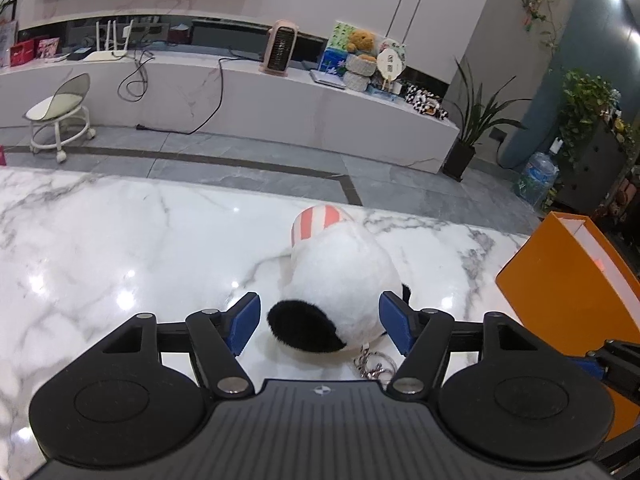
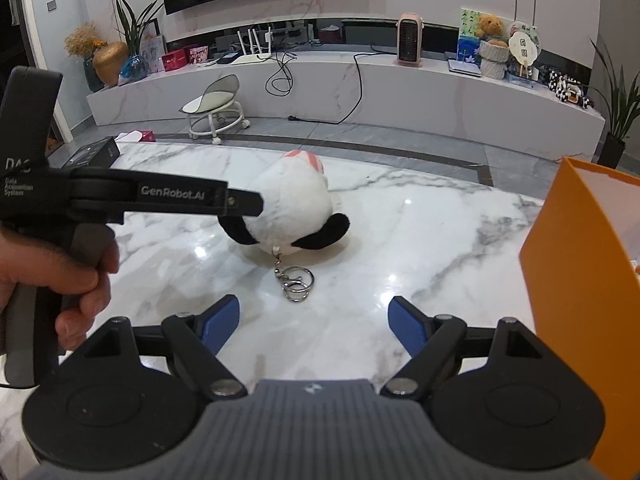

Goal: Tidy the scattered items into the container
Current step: 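Close left tool on panda plush while right tool closes on red-capped bottle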

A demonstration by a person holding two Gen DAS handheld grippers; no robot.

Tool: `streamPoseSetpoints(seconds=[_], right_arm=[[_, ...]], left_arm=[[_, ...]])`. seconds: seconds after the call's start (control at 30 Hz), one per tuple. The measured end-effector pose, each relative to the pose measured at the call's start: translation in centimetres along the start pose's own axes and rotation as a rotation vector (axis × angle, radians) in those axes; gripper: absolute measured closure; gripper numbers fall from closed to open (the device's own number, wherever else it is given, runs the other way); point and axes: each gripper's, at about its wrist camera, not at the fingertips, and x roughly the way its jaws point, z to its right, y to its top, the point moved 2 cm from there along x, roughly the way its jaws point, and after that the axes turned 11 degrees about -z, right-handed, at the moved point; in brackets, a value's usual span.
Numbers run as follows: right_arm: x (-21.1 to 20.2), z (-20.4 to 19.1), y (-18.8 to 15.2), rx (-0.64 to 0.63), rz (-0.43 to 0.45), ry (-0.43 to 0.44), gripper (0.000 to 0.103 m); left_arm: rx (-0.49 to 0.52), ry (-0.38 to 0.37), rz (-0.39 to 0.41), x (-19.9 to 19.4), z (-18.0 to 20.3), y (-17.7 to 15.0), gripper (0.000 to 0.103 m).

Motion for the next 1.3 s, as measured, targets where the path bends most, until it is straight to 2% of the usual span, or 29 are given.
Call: streamPoseSetpoints(seconds=[0.3, 0.7, 0.87, 1.13, 1.23, 1.3], right_arm=[[0.7, -0.9, -0.5, -0.023, -0.039, 0.015, 0.020], [1.7, -1.5, -0.5, -0.023, -0.072, 0.023, 0.020], [2.0, -1.4, -0.4, -0.018, -0.085, 0.021, 0.020], [3.0, -2.4, -1.7, -0.098, -0.187, -0.008, 0.020], [3.5, -2.5, -2.4, -0.121, -0.234, -0.018, 0.027], [3.6, -2.4, -2.7, -0.128, -0.252, -0.023, 0.028]], left_arm=[[-0.003, 0.016, -0.006, 1.4, -0.2, 0.5, 0.015], [0.015, -0.024, 0.010, 2.5, 0.4, 0.9, 0.014], [-0.030, -0.031, 0.016, 3.0, 0.7, 1.2, 0.014], [-0.044, -0.034, -0.043, 4.4, 1.4, 1.3, 0.011], [-0.043, -0.041, -0.054, 4.7, 1.3, 1.0, 0.010], [-0.039, -0.044, -0.054, 4.7, 1.2, 1.0, 0.010]])
